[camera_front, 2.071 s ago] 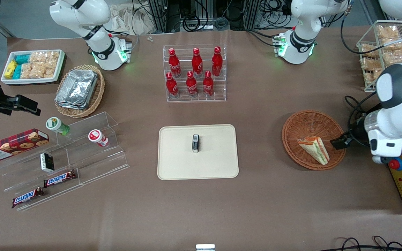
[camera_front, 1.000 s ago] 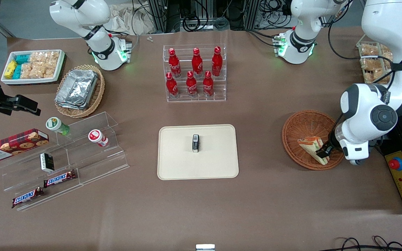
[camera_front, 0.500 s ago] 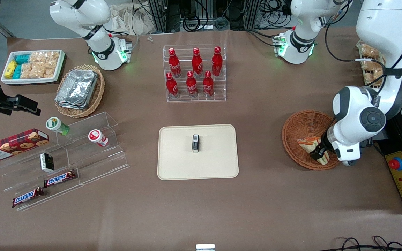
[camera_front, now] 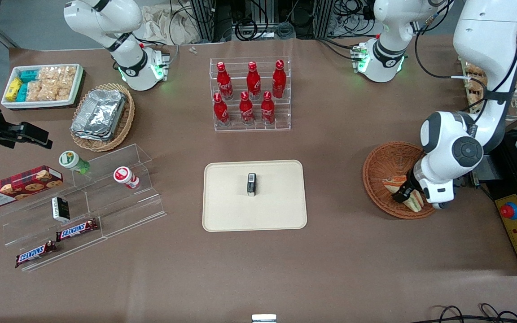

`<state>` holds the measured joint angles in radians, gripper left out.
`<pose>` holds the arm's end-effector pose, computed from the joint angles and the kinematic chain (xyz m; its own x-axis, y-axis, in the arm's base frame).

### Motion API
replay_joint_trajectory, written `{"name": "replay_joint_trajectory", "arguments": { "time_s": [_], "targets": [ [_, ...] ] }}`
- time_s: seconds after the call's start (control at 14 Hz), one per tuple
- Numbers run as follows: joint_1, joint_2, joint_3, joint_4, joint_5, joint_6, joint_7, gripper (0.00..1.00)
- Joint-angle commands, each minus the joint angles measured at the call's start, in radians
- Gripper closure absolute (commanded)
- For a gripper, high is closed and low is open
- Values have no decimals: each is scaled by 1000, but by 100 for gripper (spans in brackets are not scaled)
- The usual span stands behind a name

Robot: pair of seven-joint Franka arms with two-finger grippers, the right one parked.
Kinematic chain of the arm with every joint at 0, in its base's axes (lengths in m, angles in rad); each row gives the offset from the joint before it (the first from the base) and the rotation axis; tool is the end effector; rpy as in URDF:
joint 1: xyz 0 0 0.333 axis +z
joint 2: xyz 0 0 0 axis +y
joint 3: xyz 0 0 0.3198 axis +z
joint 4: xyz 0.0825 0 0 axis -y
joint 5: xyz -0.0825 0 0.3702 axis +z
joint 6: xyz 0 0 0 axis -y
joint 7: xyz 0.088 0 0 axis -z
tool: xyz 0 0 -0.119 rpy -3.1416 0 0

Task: Place sandwich from basket to tray
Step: 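Lift the sandwich out of the basket with the left gripper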

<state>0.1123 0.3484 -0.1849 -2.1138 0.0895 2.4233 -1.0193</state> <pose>0.5660 -0.0391 0.2502 0.6305 0.7759 -0.0214 0.7756 -0.6308 -0.0232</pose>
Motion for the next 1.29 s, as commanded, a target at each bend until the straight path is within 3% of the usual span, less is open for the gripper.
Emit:
{"name": "replay_joint_trajectory", "arguments": {
  "time_s": [0.0,0.07,0.57,1.0,1.14,1.21],
  "targets": [
    [4,-8,-2,-32,24,62,-7,79],
    [4,-8,-2,-32,24,60,11,99],
    [15,-58,7,-15,24,-4,74,100],
    [15,-284,99,73,1,-358,419,100],
    [13,-307,97,205,-23,-551,519,100],
    [12,-304,97,298,-71,-660,566,100]
  ]
}}
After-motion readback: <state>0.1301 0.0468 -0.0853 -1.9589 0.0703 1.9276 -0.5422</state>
